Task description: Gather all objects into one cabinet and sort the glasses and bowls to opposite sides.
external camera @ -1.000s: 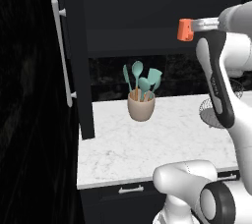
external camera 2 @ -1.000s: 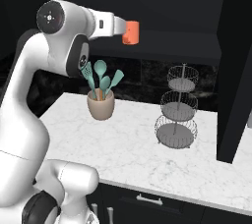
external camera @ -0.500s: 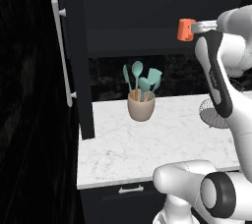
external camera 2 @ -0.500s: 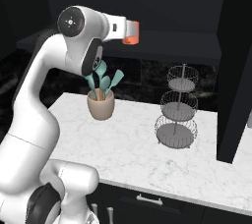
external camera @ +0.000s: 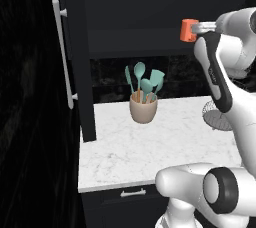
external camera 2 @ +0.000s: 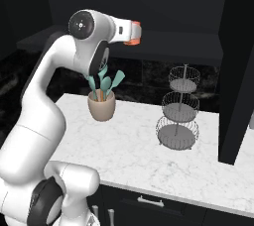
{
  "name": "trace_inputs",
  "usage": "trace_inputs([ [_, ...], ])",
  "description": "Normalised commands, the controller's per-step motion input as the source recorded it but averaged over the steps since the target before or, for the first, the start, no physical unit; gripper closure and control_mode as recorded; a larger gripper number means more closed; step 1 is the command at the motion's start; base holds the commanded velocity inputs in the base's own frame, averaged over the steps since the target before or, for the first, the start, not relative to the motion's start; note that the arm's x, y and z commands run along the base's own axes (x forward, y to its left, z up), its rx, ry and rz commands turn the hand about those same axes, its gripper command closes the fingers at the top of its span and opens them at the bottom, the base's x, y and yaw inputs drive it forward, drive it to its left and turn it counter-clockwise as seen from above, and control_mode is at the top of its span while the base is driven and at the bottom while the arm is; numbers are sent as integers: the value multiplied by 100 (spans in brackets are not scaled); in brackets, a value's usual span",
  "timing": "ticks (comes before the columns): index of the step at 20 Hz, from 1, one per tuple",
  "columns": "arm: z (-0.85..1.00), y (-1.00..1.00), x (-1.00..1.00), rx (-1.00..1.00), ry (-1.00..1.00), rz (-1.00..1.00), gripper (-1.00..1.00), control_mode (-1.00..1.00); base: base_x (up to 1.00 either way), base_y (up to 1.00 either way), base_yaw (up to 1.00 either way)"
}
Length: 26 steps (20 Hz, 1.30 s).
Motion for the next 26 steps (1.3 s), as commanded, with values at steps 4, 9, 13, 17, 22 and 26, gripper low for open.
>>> trace_inputs([
  [4,-1,-2,33,3,0,0,-100,-100,0,0,0],
  [9,-13,-8,25,0,0,0,-100,-100,0,0,0],
  [13,-20,-10,13,0,0,0,-100,-100,0,0,0],
  [17,-17,-1,20,0,-1,0,-100,-100,0,0,0],
  [22,-12,0,29,0,-1,0,-100,-100,0,0,0],
  [26,-8,-4,39,1,0,0,-100,-100,0,0,0],
])
